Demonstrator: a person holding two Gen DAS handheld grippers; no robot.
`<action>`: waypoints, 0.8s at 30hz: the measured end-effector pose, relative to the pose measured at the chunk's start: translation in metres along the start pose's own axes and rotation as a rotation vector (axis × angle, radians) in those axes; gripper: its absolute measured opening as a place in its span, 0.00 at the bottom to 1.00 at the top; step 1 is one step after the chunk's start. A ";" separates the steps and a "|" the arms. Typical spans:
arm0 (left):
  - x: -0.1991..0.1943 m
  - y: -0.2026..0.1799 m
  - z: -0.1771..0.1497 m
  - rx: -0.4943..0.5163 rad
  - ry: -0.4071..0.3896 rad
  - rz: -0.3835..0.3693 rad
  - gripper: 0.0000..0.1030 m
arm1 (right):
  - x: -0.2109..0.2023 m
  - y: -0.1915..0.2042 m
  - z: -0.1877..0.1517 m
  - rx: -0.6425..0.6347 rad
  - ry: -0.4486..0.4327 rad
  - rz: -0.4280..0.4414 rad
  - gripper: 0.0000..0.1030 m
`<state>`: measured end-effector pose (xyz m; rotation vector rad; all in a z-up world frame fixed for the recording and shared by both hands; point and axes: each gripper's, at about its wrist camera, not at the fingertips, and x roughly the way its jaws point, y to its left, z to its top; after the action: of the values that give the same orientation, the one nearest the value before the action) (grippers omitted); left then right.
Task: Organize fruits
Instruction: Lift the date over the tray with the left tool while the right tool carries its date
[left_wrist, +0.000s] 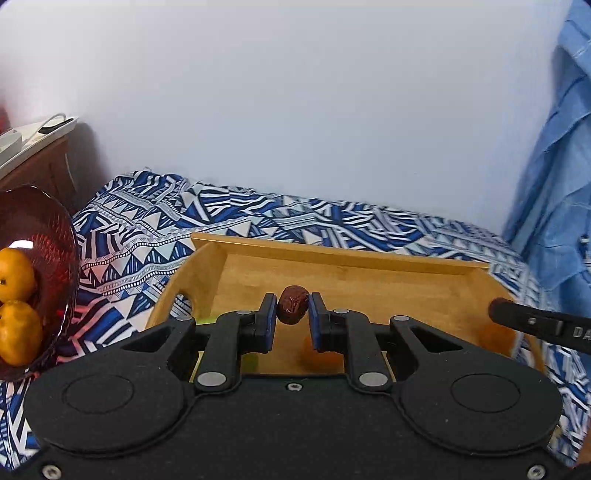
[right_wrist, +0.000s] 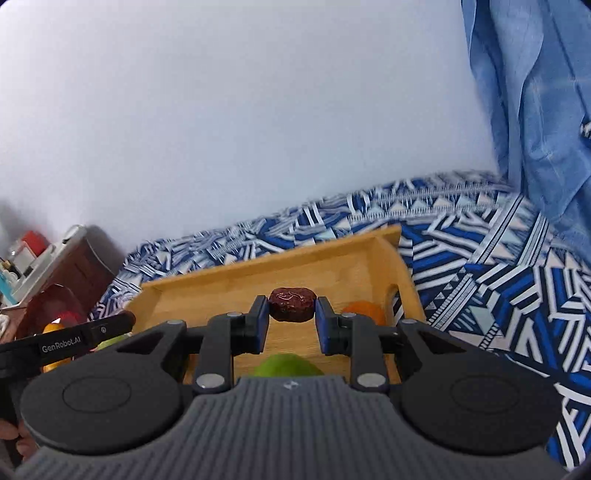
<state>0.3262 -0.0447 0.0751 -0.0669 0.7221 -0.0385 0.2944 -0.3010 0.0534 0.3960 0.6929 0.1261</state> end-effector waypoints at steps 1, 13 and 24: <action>0.007 0.001 0.002 0.002 0.009 0.005 0.17 | 0.000 0.000 0.000 0.000 0.000 0.000 0.30; 0.058 0.008 0.006 0.043 0.089 0.051 0.17 | 0.044 0.004 0.009 -0.020 0.129 -0.058 0.30; 0.068 -0.002 0.001 0.108 0.084 0.056 0.17 | 0.063 0.025 0.003 -0.122 0.184 -0.095 0.31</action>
<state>0.3776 -0.0505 0.0310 0.0581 0.8046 -0.0271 0.3447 -0.2640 0.0282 0.2353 0.8797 0.1151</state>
